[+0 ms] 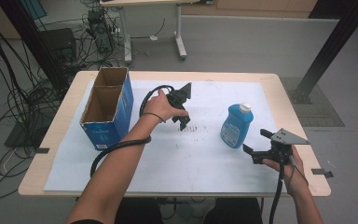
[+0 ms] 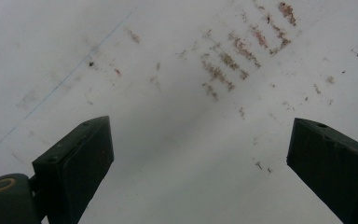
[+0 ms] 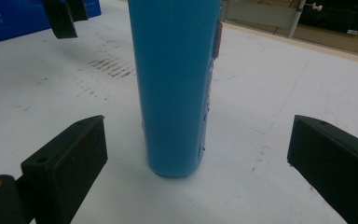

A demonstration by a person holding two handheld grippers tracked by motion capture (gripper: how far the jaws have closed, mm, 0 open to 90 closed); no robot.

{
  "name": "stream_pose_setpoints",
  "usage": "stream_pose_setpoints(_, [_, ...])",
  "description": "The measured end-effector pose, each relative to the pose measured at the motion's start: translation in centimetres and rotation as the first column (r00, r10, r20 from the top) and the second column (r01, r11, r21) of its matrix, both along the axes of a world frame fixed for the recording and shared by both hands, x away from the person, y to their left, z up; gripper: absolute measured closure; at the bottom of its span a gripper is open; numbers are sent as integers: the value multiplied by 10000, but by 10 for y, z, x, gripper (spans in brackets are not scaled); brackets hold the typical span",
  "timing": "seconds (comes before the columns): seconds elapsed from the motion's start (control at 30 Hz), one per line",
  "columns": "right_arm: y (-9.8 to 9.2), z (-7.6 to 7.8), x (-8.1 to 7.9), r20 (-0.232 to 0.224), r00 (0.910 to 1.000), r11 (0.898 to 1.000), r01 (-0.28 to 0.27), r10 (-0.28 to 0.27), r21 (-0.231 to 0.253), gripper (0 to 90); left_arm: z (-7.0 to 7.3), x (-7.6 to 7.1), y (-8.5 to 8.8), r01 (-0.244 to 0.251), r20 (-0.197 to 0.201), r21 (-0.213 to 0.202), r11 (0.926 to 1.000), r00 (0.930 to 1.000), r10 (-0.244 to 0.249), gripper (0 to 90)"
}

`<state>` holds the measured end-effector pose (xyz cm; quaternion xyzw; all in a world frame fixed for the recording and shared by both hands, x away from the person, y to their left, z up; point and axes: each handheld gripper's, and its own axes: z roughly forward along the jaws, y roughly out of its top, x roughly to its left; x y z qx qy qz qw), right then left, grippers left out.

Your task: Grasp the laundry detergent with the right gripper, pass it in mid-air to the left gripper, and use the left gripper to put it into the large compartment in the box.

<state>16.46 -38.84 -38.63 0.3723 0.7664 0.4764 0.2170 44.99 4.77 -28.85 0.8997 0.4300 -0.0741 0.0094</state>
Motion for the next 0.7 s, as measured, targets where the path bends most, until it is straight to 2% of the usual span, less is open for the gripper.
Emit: stream_pose_setpoints(0.7, [5, -6, 2, 206, 9998, 9999, -33, 30, 157, 41, -1, 0, 3, -58, -21, -17, 10000, 10000, 58, 74])
